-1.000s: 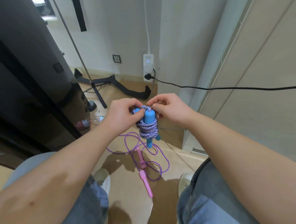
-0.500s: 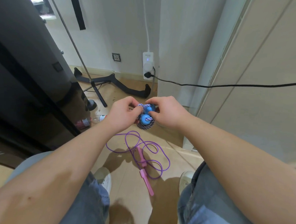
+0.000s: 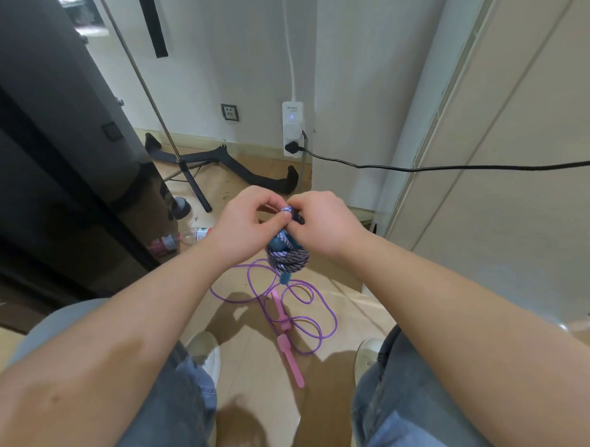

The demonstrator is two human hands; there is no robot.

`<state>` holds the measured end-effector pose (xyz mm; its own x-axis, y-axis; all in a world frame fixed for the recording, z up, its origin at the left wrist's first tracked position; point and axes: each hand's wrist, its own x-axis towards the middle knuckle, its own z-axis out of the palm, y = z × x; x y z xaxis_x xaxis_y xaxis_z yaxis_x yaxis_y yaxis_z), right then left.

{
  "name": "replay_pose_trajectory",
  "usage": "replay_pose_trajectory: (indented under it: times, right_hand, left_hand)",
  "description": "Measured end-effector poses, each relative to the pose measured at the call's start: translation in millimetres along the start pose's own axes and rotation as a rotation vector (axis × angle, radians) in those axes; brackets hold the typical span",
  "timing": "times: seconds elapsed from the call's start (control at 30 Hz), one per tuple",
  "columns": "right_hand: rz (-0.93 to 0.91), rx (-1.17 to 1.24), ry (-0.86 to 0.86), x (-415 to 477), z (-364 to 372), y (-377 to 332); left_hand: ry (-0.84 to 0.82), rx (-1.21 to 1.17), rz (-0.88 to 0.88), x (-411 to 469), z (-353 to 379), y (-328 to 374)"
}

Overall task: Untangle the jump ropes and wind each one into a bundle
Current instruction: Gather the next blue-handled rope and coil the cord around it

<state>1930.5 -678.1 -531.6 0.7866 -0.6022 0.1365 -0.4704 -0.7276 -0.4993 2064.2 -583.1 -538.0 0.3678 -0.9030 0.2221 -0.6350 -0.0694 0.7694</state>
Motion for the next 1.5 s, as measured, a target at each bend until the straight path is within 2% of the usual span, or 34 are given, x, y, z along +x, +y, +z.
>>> replay_pose_trajectory:
  times: [0.13, 0.23, 0.37, 0.47, 0.63, 0.83, 0.93, 1.03, 1.17, 1.27, 1.37, 1.5]
  right_hand:
    - [0.116, 0.3, 0.018, 2.3, -8.0, -0.4]
    - [0.183, 0.412, -0.016, 2.3, -9.8, -0.8]
    - [0.151, 0.298, 0.063, 5.8, -9.5, -2.3]
    - [0.145, 0.247, 0.127, 9.7, -9.5, -2.6]
    - [0.127, 0.217, 0.201, 14.9, -8.2, -2.3]
    - [0.106, 0.23, 0.254, 17.4, -3.1, -11.5]
    - [0.153, 0.213, 0.246, 19.9, 1.5, -10.0]
    - [0.233, 0.257, 0.204, 20.7, 3.3, -2.5]
    - [0.251, 0.332, 0.196, 16.4, 1.6, 4.0]
    - [0.208, 0.432, 0.176, 11.9, -3.2, 3.0]
    - [0.155, 0.613, 0.08, 4.0, -7.6, -3.8]
    - [0.164, 0.703, 0.116, -1.3, -9.1, -9.3]
  left_hand:
    - [-0.169, -0.151, -0.09, -3.5, -5.1, 3.7]
    - [-0.218, 0.018, -0.066, -6.1, -4.5, 5.9]
    - [-0.135, 0.215, -0.021, 0.4, -2.0, 5.3]
    - [-0.133, 0.341, 0.003, 3.1, -2.8, 3.9]
    - [-0.104, 0.521, -0.056, 9.9, 2.8, -2.6]
    - [-0.106, 0.675, -0.062, 12.8, 3.9, -6.5]
    - [-0.097, 0.715, -0.064, 8.4, 5.7, -14.6]
    - [-0.157, 0.631, -0.029, -3.2, 11.6, -20.1]
    - [-0.305, 0.304, 0.022, -7.7, 13.7, -19.8]
    - [-0.233, 0.099, -0.038, -8.1, 10.1, -14.7]
    - [-0.144, 0.012, -0.151, -10.5, 5.4, -5.8]
    - [-0.133, -0.066, -0.119, -13.3, 3.6, -2.9]
